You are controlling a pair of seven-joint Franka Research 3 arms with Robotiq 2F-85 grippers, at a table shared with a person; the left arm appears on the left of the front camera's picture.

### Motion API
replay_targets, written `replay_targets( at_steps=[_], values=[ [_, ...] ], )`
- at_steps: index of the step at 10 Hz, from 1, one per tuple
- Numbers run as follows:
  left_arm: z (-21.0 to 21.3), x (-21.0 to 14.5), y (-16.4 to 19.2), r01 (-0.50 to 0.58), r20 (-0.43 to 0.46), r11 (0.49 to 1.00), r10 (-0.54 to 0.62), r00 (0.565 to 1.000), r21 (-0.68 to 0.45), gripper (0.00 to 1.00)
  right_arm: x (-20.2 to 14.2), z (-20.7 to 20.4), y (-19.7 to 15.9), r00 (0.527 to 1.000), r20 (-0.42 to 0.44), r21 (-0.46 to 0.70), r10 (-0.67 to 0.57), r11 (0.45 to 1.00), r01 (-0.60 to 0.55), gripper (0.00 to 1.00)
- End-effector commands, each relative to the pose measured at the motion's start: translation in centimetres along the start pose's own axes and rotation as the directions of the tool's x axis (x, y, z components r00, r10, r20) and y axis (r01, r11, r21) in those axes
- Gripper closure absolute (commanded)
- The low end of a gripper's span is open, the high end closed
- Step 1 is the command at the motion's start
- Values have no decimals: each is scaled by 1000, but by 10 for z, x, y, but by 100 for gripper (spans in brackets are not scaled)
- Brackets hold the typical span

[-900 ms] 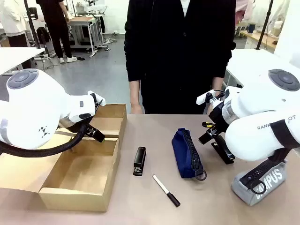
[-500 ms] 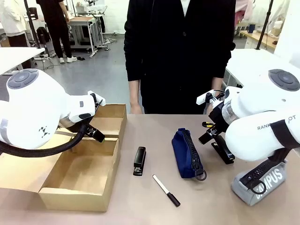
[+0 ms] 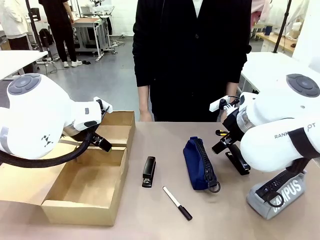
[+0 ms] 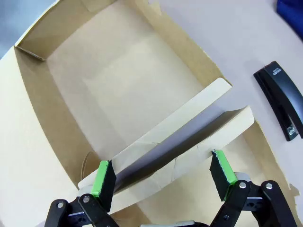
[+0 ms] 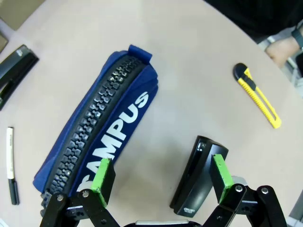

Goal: Place items inside the box.
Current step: Pick up a Pencil pouch or Stapler and place it inside the Mailer Box closest to the robot.

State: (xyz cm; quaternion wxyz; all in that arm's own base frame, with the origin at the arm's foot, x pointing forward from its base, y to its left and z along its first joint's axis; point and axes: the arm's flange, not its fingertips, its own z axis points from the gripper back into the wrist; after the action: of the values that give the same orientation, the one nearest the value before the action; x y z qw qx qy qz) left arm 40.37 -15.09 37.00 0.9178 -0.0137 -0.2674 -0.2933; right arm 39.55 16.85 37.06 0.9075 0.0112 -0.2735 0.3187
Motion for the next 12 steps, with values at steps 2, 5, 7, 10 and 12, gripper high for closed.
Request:
replay_targets(
  at_steps=[2, 5, 7, 10, 12],
  values=[
    [0, 0, 0, 0, 0, 1000, 0, 1000, 0, 0, 0, 0, 0, 1000, 1, 0, -1, 1000, 1, 0],
    [17, 0, 3, 8, 17, 998, -7, 1000, -57, 0, 8, 8, 1, 1000, 14, 8, -4, 1000, 4, 0],
    [76, 10, 5, -54, 16, 990, 56, 998, -131, 0, 28, 60, -10, 989, -39, 21, -143, 989, 144, 0],
    [164, 18, 24, -296, -52, 926, 292, 955, -234, 0, 19, 160, -47, 934, -109, 303, -339, 884, 356, 0],
    [207, -9, 72, -404, -90, 816, 405, 910, -414, 0, -26, 217, -87, 844, -112, 453, -525, 729, 513, 0]
  ],
)
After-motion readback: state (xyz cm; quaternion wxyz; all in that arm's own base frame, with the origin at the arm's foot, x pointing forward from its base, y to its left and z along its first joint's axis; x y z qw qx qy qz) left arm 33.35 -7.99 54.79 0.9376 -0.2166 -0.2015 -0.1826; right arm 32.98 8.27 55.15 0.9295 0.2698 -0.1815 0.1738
